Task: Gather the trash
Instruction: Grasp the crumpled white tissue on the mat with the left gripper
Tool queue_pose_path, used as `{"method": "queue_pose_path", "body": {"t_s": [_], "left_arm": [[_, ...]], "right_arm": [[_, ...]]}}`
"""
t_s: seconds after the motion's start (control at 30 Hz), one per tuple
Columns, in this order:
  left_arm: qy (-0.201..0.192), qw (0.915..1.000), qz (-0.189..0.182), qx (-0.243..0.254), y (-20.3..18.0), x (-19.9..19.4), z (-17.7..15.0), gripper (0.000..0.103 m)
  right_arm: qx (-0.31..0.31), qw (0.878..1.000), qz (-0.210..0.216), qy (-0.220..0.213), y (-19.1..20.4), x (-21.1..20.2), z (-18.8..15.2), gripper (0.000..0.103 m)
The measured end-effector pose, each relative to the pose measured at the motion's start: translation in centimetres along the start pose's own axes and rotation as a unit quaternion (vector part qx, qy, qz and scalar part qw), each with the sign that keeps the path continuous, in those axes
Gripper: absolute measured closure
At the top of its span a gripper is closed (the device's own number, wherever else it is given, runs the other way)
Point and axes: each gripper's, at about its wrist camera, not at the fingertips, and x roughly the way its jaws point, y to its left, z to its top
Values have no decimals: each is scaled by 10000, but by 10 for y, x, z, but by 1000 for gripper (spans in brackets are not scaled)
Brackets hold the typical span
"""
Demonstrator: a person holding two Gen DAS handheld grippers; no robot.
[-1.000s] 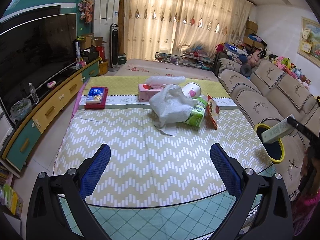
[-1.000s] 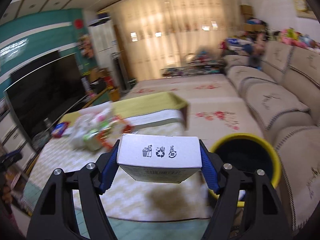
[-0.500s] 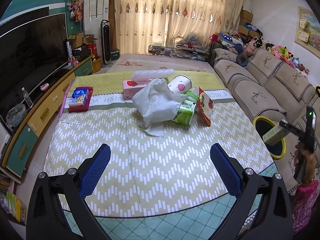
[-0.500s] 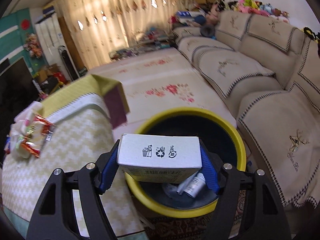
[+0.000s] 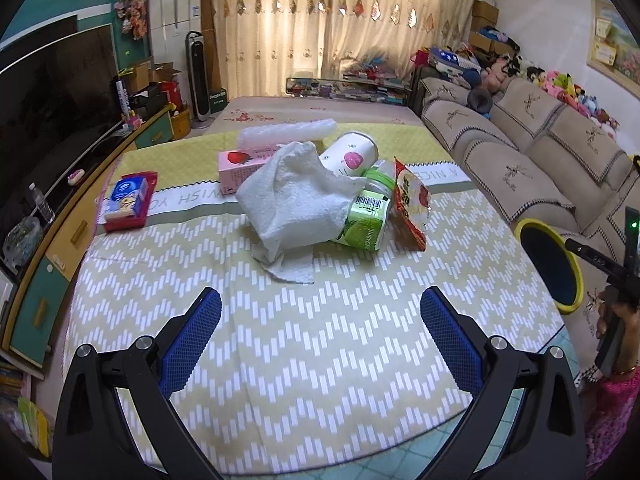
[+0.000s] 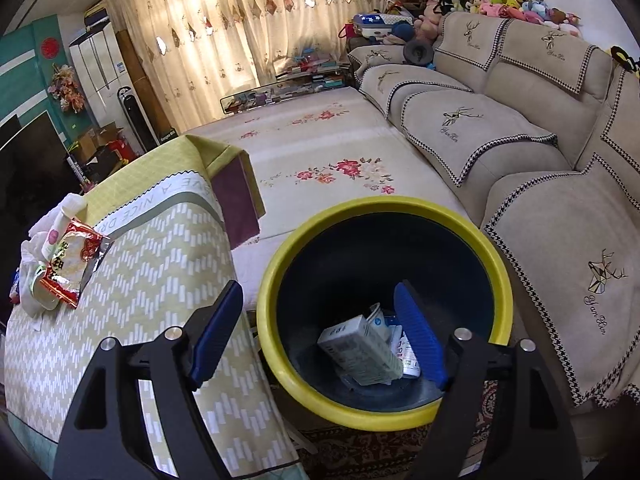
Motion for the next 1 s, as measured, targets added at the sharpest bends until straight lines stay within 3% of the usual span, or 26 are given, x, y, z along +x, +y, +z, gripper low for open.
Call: {"method": "queue_pose_path", "body": {"t_s": [0.27,0.67,0.93,1.0], "left_arm": [[150,9990,-52,416,8,47,19,5],[56,9950,-230,965,24,94,54,6],[392,9918,-577,1068,33,124,53,27],[436,9908,-623,1115,33,128,52,36]], "right_arm": [[17,9999,122,62,7,-2,-5,28],[-75,9995,214,205,26,4,-11,28],[-72,9994,192,277,27,5,-16,28],[-41,9993,222,300,27,5,-19,28]]}}
